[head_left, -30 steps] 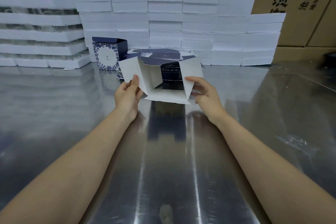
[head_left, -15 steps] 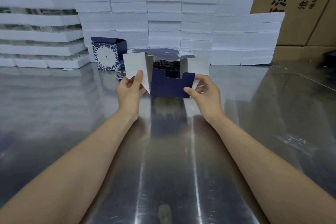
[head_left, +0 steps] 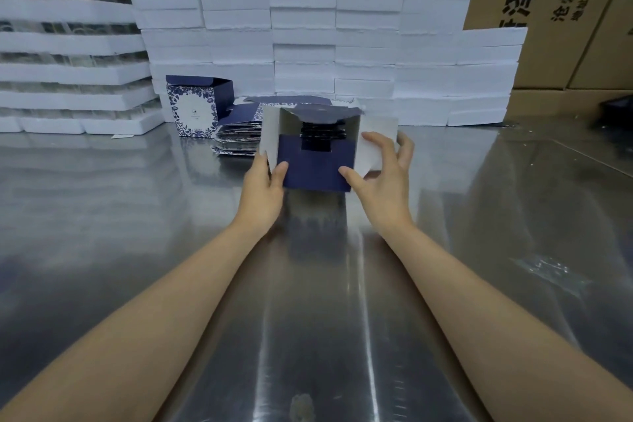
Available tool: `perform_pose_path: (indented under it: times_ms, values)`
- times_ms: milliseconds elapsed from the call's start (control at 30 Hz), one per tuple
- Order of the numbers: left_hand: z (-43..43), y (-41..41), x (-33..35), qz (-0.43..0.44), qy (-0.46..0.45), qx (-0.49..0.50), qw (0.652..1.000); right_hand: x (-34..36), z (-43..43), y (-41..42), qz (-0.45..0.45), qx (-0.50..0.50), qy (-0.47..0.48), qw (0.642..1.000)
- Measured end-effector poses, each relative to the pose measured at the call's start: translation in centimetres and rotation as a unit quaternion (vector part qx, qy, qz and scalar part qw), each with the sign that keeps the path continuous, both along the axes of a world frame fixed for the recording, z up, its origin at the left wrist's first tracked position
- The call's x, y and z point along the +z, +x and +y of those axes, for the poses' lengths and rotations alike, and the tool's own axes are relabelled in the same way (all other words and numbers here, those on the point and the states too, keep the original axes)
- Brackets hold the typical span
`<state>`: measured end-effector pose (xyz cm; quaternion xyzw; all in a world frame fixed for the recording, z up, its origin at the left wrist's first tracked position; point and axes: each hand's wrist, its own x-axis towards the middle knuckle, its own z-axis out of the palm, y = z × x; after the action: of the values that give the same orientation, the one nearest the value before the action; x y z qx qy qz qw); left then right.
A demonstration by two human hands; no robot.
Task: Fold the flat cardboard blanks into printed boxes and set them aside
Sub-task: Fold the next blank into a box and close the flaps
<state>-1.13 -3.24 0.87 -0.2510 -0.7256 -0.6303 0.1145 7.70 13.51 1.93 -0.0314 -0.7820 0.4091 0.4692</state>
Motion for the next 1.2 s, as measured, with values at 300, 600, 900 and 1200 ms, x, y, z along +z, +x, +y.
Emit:
perform_pose_path:
  times_ms: [300,600,900,1200]
  values:
    - [-0.2,1.3,0.7,0.156,-0.100,-0.020,0.982,1.7,0.0,1.0,0.071,-0.100,0.226,0.966]
    - [-1.1,-0.1,0.2,0.225,-0.194,-0.057,0.953,3.5,0.4,1.8,-0.010,-0.013,0.120,0.993]
    - [-1.7,-0.9,0.0,0.264,-0.253,-0.055,0.929,4.4,0.1,2.3,-0.024,0.161,-0.115,0.980]
    - [-1.7,-0.1,0.1,0.338,-0.318,0.026,0.885,1.9,1.3,1.1,0.016,0.018,0.053,0.998]
